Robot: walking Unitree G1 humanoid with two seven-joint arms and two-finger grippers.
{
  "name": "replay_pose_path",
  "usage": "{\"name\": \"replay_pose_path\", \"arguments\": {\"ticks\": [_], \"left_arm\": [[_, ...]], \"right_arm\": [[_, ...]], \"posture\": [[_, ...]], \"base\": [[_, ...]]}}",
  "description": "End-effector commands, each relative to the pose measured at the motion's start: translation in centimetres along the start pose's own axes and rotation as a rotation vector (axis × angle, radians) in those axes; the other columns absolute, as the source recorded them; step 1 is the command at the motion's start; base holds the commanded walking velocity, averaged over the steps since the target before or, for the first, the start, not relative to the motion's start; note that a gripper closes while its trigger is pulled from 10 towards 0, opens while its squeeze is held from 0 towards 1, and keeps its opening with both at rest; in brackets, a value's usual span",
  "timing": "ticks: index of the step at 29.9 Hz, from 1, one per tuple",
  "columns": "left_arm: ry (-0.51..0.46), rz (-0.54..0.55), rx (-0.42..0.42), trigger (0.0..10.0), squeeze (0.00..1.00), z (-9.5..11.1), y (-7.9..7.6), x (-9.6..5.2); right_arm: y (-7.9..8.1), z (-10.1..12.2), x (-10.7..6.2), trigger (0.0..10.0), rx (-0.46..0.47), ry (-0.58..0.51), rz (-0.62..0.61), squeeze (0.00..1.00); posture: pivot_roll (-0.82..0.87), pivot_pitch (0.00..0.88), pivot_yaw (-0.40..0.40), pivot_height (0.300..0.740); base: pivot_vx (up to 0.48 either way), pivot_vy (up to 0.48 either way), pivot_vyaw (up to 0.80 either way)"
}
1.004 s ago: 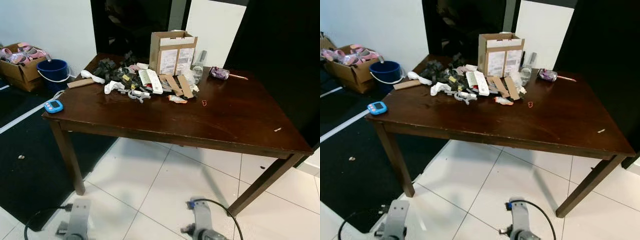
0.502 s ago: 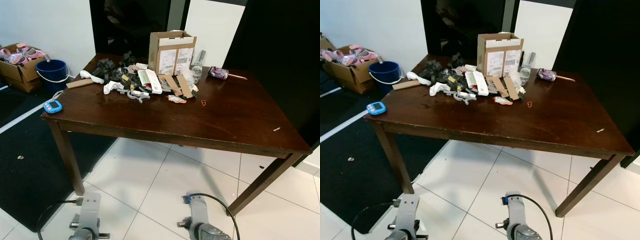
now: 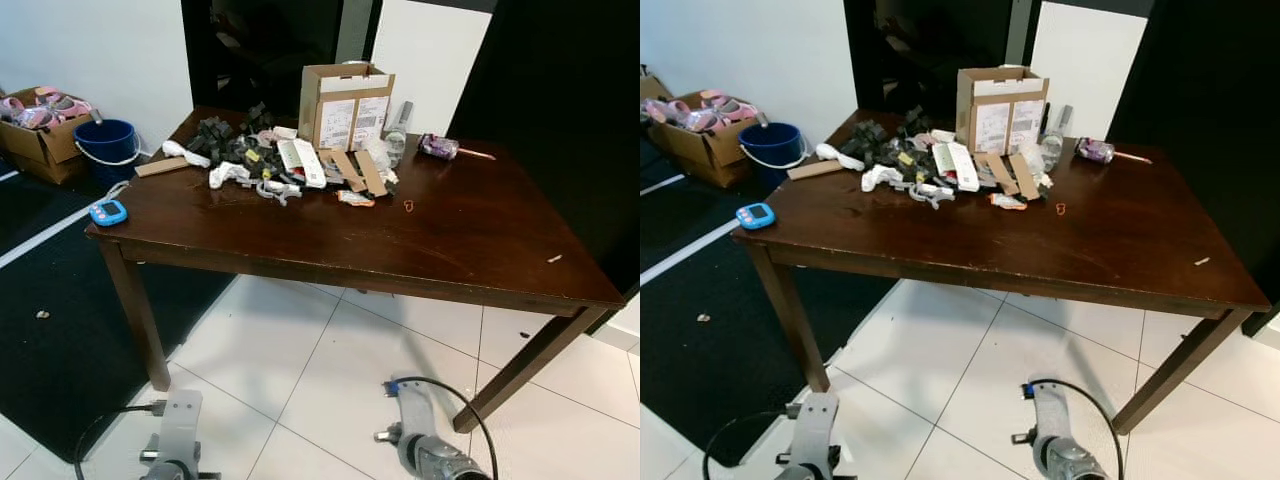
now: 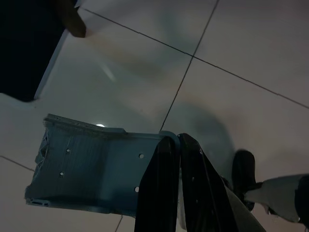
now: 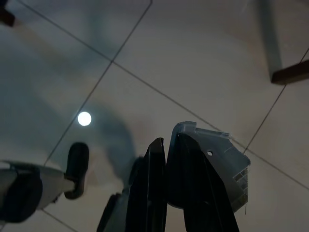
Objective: Picking trash to rubbish bin
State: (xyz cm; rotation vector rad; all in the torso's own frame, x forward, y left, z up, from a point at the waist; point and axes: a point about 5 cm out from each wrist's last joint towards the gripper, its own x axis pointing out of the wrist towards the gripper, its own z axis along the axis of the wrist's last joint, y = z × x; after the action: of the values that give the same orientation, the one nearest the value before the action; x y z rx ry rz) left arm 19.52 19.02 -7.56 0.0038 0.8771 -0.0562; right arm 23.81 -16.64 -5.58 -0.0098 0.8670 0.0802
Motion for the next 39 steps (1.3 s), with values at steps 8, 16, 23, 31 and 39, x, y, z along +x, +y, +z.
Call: {"name": "replay_pose_path", "arguments": {"ticks": [8, 16, 23, 31, 39], "left_arm": [[0.036, 0.014, -0.023, 10.0, 0.00, -1.1, 0.5, -0.3], [0.039, -0.003, -0.035, 10.0, 0.00, -1.0, -0.7, -0.1], [0.041, 0.001, -0.005, 10.0, 0.00, -0.9, 0.1, -0.2], [0.063, -0.015, -0.044, 10.0, 0.00, -2.4, -0.8, -0.4], [0.091, -0.112, -0.025, 10.0, 0.00, -3.6, -3.5, -0.5]], "right_arm": [[1.0, -1.2, 0.0, 10.0, -0.081, 0.044, 0.037, 0.00], [-1.0, -0.3, -0.2, 10.0, -0.085, 0.025, -0.008, 0.00], [-2.4, 1.6, -0.2, 10.0, 0.066, -0.039, -0.069, 0.00], [0.4, 0.1, 0.1, 10.0, -0.027, 0.020, 0.008, 0.00], [1.3, -0.9, 0.1, 10.0, -0.113, 0.061, 0.061, 0.00]], "posture": [[0.15, 0.003, -0.084, 0.740], [0.13, 0.030, -0.077, 0.740], [0.13, 0.029, -0.069, 0.740], [0.16, 0.022, -0.088, 0.740], [0.18, 0.006, -0.105, 0.740]], "base": [[0.000, 0.000, 0.00], [0.000, 0.000, 0.00], [0.000, 0.000, 0.00], [0.000, 0.000, 0.00], [0.000, 0.000, 0.00]]}}
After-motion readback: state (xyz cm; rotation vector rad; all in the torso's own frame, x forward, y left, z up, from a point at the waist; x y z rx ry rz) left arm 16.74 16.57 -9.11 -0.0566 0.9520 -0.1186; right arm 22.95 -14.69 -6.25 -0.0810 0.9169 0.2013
